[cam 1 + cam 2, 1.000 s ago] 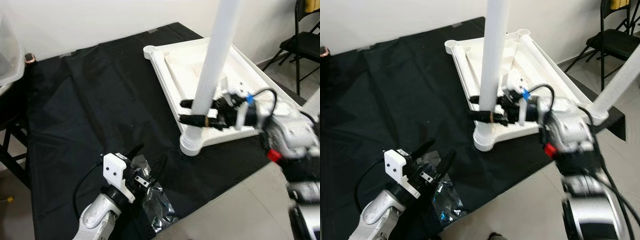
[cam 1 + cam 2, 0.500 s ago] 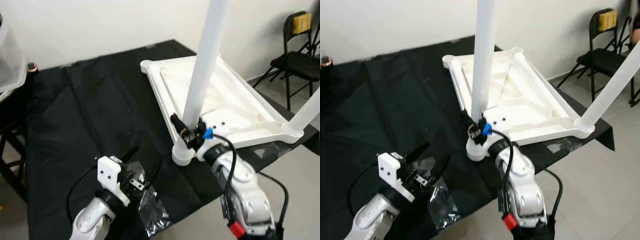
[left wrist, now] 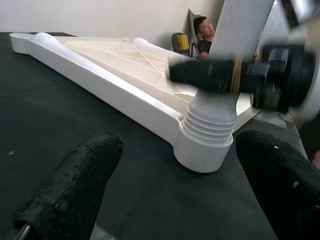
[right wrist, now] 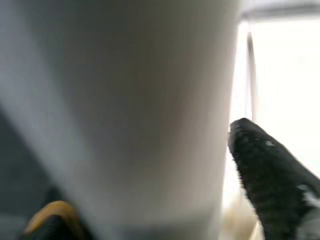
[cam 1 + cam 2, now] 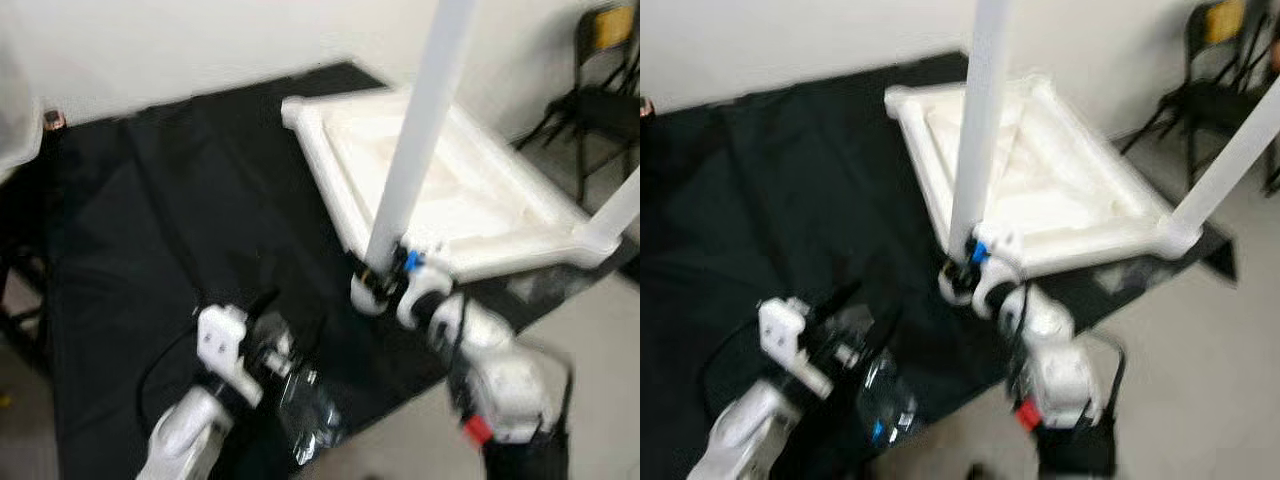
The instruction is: Building children table
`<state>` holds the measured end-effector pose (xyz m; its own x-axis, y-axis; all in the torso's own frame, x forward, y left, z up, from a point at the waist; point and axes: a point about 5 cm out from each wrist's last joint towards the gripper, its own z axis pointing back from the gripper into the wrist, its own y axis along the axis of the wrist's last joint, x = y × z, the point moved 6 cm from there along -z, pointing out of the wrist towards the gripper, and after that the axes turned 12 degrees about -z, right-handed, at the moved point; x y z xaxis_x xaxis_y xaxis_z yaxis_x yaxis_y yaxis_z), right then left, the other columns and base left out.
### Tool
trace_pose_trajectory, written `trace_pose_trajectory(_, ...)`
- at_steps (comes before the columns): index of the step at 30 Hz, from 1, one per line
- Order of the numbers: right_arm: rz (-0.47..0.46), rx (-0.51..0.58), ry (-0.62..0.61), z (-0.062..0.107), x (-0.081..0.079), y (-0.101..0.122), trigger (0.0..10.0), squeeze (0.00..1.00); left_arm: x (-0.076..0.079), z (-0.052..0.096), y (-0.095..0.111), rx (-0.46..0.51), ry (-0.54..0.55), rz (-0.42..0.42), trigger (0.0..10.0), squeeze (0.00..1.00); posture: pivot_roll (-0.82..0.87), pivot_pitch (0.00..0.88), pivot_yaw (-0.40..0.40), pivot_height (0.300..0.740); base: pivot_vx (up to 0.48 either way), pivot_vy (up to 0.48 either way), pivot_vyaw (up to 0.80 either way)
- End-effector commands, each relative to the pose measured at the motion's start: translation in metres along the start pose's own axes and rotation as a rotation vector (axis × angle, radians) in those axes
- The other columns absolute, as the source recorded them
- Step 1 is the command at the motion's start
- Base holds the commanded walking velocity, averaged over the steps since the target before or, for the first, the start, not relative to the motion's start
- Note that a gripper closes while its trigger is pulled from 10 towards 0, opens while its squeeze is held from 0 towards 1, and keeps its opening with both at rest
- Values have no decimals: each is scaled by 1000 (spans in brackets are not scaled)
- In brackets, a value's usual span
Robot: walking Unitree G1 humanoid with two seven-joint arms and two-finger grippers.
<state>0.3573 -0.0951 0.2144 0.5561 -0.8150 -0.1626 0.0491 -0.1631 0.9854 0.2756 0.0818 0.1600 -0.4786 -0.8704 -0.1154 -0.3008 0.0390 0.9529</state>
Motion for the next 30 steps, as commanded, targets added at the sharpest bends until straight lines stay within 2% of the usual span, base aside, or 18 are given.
trace_pose_trajectory(1, 12, 25, 147, 2, -15, 15, 10000, 1000, 1, 4, -4, -18, 5, 6, 10000, 0, 1, 213, -9, 740, 0, 0, 0)
trace_pose_trajectory(2, 14, 18, 173, 3, -17, 17, 10000, 1000, 1, 4, -4, -18, 5, 6, 10000, 0, 1, 213, -9, 740, 0, 0, 0)
trace_pose_trajectory(3, 106, -24, 272, 9, -21, 19, 10000, 1000, 1, 3, -4, -18, 5, 6, 10000, 0, 3, 214, -9, 740, 0, 0, 0)
trace_pose_trajectory(5, 216, -88, 376, 18, -23, 20, 10000, 1000, 1, 3, -4, -18, 5, 7, 10000, 0, 3, 214, -9, 740, 0, 0, 0)
trace_pose_trajectory(6, 224, -122, 409, 21, -21, 21, 10000, 365, 1, 4, -4, -18, 5, 7, 10000, 0, 5, 213, -9, 740, 0, 0, 0)
trace_pose_trajectory(7, 224, -122, 409, 21, -21, 21, 10000, 365, 1, 4, -4, -18, 5, 7, 10000, 0, 5, 213, -9, 740, 0, 0, 0)
trace_pose_trajectory(8, 252, -139, 433, 22, -19, 23, 10000, 0, 2, 4, -4, -18, 5, 8, 10000, 0, 6, 212, -9, 740, 0, 0, 0)
trace_pose_trajectory(13, 257, -138, 464, 21, -18, 32, 10000, 0, 2, 4, -5, -19, 4, 9, 10000, 0, 9, 212, -7, 740, 0, 0, 0)
trace_pose_trajectory(15, 263, -108, 585, 19, -23, 60, 10000, 0, 2, 5, -5, -22, 4, 7, 10000, 0, 21, 213, -3, 740, 0, 0, 0)
trace_pose_trajectory(17, 257, -107, 632, 19, -24, 66, 10000, 0, 2, 5, -5, -23, 4, 6, 10000, 0, 27, 216, -5, 740, 0, 0, 0)
trace_pose_trajectory(21, 258, -114, 664, 20, -23, 68, 10000, 0, 2, 5, -4, -24, 4, 5, 10000, 0, 29, 215, -4, 740, 0, 0, 0)
trace_pose_trajectory(22, 256, -139, 690, 21, -19, 66, 8980, 0, 3, 5, -4, -25, 5, 5, 10000, 0, 33, 220, -4, 740, 0, 0, 0)
trace_pose_trajectory(24, 256, -139, 690, 21, -19, 66, 8980, 0, 3, 5, -4, -25, 5, 5, 10000, 0, 33, 220, -4, 740, 0, 0, 0)
trace_pose_trajectory(25, 239, -152, 707, 23, -14, 66, 0, 0, 3, 5, -4, -25, 6, 4, 10000, 0, 33, 220, -5, 740, 0, 0, 0)
trace_pose_trajectory(26, 229, -164, 711, 25, -6, 67, 0, 0, 3, 5, -4, -26, 7, 5, 10000, 0, 32, 220, -4, 740, 0, 0, 0)
trace_pose_trajectory(30, 218, -171, 708, 28, 3, 69, 0, 0, 3, 6, -4, -26, 7, 7, 10000, 0, 32, 220, -4, 740, 0, 0, 0)
